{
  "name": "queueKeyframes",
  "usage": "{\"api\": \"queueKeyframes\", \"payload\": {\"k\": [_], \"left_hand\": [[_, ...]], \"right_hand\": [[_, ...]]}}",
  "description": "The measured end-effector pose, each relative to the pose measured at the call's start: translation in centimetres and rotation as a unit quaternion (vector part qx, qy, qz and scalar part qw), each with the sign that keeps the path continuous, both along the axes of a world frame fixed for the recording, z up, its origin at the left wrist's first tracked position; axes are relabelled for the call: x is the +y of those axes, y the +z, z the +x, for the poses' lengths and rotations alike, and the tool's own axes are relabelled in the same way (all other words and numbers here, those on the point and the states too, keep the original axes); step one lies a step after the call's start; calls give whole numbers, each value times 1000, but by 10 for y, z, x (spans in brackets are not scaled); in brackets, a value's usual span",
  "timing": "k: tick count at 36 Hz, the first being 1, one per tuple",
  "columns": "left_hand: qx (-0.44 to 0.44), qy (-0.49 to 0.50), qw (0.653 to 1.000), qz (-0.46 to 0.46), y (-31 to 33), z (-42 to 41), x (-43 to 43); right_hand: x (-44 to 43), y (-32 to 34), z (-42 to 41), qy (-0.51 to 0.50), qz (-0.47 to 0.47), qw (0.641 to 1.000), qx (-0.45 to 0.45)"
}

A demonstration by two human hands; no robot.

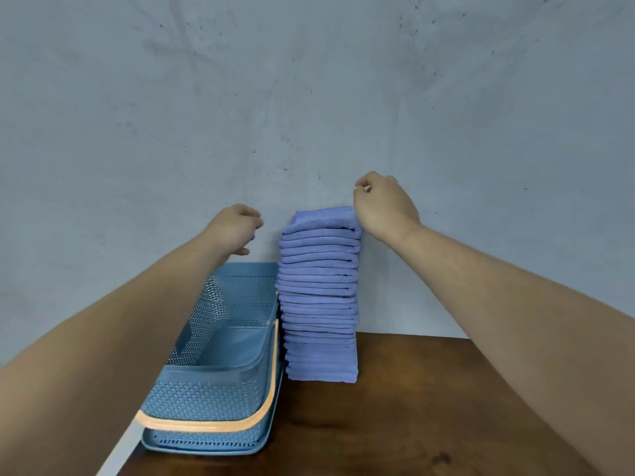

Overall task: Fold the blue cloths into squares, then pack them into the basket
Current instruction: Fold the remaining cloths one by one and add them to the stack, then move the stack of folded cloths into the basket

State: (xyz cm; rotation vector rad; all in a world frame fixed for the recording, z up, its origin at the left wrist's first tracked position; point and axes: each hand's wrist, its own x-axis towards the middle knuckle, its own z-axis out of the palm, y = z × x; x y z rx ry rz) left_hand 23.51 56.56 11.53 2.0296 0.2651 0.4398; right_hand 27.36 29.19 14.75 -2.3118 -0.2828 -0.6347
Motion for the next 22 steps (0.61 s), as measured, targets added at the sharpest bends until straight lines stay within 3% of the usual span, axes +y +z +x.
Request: {"api": "queueKeyframes", "payload": {"k": [4, 10, 14, 18, 22], "left_hand": [[0, 7, 996, 92, 2, -37, 32], [57, 7, 974, 218, -33, -99, 69], [92, 32, 965, 245, -71, -135, 89], [112, 39, 970, 214, -100, -161, 93], [132, 46, 974, 180, -98, -175, 92]], "right_hand": [[7, 0, -34, 64, -52, 988, -132], [49, -24, -101, 164, -72, 976, -124], [76, -64, -133, 200, -100, 974, -34], [98, -119, -146, 144, -113, 978, 98], [112, -145, -155, 161, 16, 937, 311]]}}
